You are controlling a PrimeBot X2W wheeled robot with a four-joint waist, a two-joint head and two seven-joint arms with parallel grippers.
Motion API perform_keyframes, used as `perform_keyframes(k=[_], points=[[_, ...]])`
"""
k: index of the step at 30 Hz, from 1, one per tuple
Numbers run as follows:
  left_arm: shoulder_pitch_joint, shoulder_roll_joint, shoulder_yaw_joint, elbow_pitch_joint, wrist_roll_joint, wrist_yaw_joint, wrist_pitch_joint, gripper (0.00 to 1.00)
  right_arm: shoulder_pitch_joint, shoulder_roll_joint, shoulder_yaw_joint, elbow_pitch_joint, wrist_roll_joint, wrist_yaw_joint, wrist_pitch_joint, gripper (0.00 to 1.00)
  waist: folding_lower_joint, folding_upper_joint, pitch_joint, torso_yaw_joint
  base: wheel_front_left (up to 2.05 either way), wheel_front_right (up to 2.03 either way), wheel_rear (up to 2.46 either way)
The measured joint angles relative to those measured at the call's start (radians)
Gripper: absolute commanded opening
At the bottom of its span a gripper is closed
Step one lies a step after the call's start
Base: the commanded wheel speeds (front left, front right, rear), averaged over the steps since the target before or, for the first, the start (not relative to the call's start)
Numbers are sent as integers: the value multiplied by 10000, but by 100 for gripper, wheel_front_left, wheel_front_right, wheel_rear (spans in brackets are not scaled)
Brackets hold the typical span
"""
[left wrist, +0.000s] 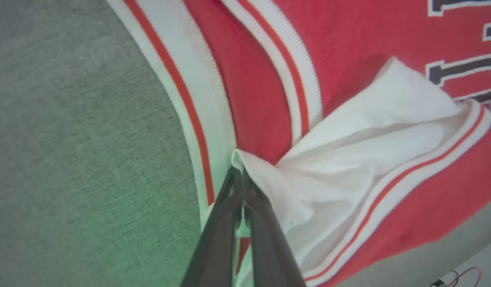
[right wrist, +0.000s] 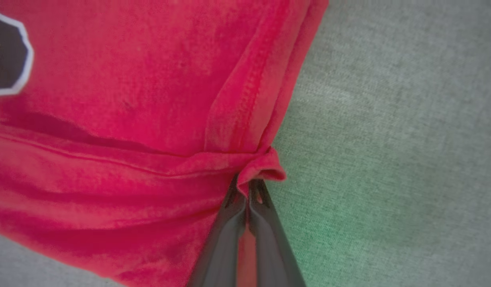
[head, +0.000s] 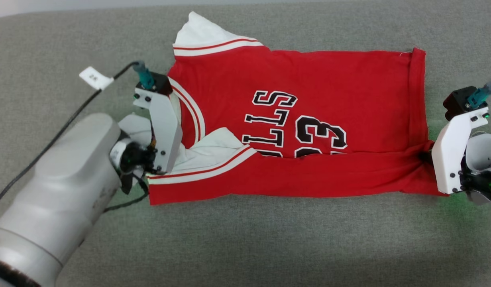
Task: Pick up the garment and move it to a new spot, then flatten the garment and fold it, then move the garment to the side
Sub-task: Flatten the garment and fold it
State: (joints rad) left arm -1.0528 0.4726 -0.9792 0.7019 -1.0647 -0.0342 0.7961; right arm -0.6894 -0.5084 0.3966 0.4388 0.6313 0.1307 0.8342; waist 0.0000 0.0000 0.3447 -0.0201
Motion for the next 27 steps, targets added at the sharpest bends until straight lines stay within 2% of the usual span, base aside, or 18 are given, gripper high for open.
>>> perform_keyframes(k=[1,2,3,5,8,14,15,16,17,19,27], points=[[-99,-71,25,130,-81,144,247,32,-70,17,54,86,29,0,-21,0,0,0,11,-6,0,0,0],[-180,-130,42,232,-111,297,424,49,-145,36,115,188,77,0,-40,0,0,0,16,-8,0,0,0],[-259,-186,56,316,-134,479,579,100,-208,48,176,278,100,0,-44,0,0,0,15,-7,0,0,0],[-370,-201,109,454,-178,796,763,100,-325,86,272,477,121,0,-71,0,0,0,-8,4,0,0,0],[-517,-23,165,481,-92,1020,646,100,-470,121,387,805,130,0,-111,0,0,0,-58,59,0,0,0],[-608,351,257,134,219,1135,-105,100,-715,209,631,1630,79,8,-247,0,0,0,-264,267,0,0,0],[-637,403,328,67,224,1156,-274,100,-762,253,627,1825,71,8,-245,8,0,0,-314,309,0,0,0],[-652,431,355,-10,270,1231,-449,100,-773,309,617,2008,69,8,-247,29,0,0,-371,351,0,0,0],[-649,447,334,-92,357,1223,-554,100,-779,336,623,2155,61,8,-270,44,0,0,-428,395,0,0,0],[-573,462,374,-224,380,1246,-825,100,-798,397,658,2449,-81,8,-353,100,0,0,-564,479,0,0,0],[536,587,433,-1068,84,1336,-1281,100,-776,729,813,3256,-117,-6,-826,100,0,0,-1357,678,0,0,0]])
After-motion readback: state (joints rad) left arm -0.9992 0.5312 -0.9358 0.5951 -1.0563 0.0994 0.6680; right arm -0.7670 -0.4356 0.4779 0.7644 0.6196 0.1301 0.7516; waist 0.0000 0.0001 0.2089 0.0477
